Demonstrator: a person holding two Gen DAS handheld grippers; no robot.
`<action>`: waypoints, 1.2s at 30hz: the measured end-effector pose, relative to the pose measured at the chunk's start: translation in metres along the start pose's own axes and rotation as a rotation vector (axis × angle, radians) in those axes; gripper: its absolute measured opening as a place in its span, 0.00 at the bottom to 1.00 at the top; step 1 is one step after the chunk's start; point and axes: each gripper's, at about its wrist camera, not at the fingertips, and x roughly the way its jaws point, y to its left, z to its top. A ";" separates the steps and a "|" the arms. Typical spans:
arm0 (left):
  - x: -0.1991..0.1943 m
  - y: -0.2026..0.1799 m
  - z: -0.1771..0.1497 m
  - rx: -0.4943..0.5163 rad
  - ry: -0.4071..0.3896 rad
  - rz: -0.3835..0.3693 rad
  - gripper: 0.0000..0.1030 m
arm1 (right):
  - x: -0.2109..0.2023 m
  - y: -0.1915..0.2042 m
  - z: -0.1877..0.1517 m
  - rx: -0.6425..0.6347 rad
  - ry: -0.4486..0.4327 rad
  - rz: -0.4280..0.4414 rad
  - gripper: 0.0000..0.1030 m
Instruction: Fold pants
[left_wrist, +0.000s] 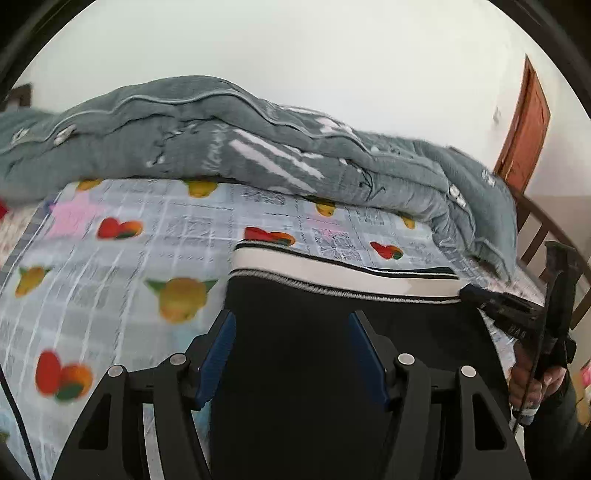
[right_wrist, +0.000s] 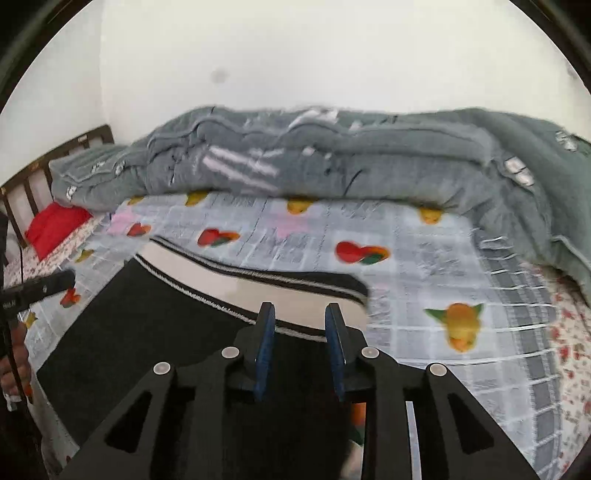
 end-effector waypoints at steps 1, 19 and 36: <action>0.006 -0.004 0.003 0.013 0.008 0.000 0.59 | 0.012 0.000 -0.001 0.003 0.035 -0.003 0.27; 0.108 0.005 0.030 0.045 0.069 0.104 0.59 | 0.093 0.002 0.020 -0.072 0.043 -0.058 0.27; 0.122 0.016 0.039 0.072 0.124 0.168 0.59 | 0.117 0.013 0.038 -0.096 0.051 -0.092 0.27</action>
